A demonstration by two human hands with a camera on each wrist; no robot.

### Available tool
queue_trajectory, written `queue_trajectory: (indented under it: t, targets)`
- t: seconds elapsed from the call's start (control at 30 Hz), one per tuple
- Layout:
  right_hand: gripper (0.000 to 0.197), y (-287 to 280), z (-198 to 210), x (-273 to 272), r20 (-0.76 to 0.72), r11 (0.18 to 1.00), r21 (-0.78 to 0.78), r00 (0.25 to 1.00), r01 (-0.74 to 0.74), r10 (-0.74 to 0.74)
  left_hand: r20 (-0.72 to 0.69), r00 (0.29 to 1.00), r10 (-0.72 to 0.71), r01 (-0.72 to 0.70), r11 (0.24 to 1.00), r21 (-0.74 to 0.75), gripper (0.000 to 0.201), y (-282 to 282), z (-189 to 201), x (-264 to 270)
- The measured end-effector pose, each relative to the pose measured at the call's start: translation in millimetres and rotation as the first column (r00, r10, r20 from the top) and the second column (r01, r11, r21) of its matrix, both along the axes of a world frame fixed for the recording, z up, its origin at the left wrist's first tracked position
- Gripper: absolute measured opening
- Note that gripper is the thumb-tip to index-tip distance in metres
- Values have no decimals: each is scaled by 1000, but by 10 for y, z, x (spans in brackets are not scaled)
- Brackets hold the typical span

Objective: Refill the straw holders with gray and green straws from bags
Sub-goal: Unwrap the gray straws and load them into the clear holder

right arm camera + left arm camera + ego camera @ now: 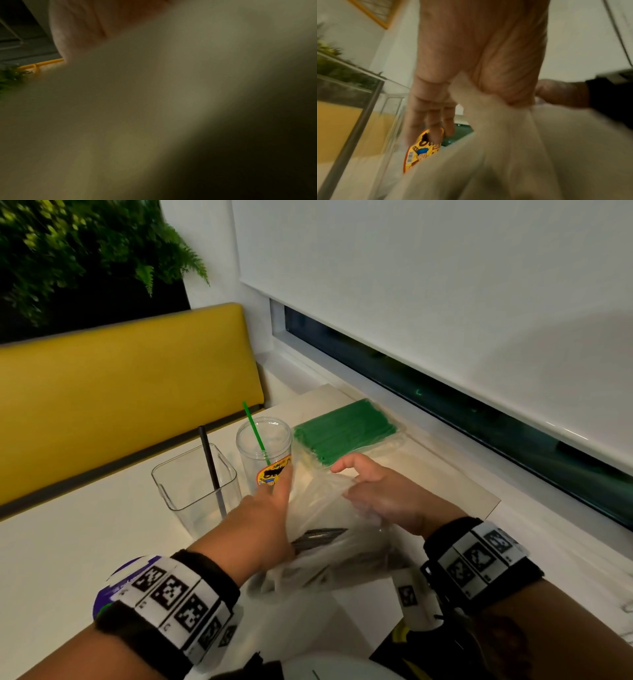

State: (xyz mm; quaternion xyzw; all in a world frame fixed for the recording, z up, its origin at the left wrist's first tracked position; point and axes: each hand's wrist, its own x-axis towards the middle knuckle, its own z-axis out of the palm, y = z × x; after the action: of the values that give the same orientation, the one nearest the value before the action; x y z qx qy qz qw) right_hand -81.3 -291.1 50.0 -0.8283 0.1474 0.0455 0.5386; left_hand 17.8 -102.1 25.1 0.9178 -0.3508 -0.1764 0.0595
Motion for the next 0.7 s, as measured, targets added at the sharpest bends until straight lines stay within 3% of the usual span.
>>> queue_trajectory:
  t: [0.1, 0.17, 0.23, 0.3, 0.37, 0.4, 0.5, 0.57, 0.6, 0.63, 0.7]
  targets:
    - [34, -54, -68, -15, 31, 968, -247, 998, 52, -46, -72, 997, -12, 20, 994, 106, 108, 58, -41, 43]
    - [45, -72, -93, -22, 87, 830, -550, 995, 89, -49, -120, 993, 12, -6, 999, 51, 81, 39, -63, 74]
    - [47, 3, -90, -43, 227, 650, -747, 973, 142, 48, -214, 969, 120, -137, 988, -69, 61, 8, -168, 150]
    - [24, 188, -94, -57, 368, 571, -806, 888, 156, 277, -406, 886, 226, -332, 920, -211, 54, -32, -291, 181]
    - [7, 341, -234, -40, 371, 489, -867, 774, 91, 513, -640, 730, 240, -533, 787, -313, 51, -97, -318, 145]
    - [7, 377, -327, -19, 357, 477, -877, 752, 65, 554, -746, 633, 210, -622, 711, -328, 49, -130, -302, 107]
    - [14, 268, -545, 76, 310, 551, -834, 849, 27, 428, -944, 314, 104, -828, 516, -218, 39, -222, -257, 43]
    - [40, 194, -586, 90, 195, 639, -766, 925, -64, 326, -995, 100, 21, -905, 416, -83, 35, -223, -240, 67]
    - [50, 181, -562, 87, 140, 680, -725, 943, -111, 303, -999, 31, -21, -920, 391, -37, 35, -216, -235, 84]
    - [57, 181, -518, 74, 74, 719, -674, 954, -167, 290, -999, -3, -44, -922, 386, -14, 37, -208, -210, 91]
    - [63, 187, -406, 48, -101, 779, -558, 955, -287, 279, -998, 13, -65, -918, 394, -38, 39, -222, -191, 110]
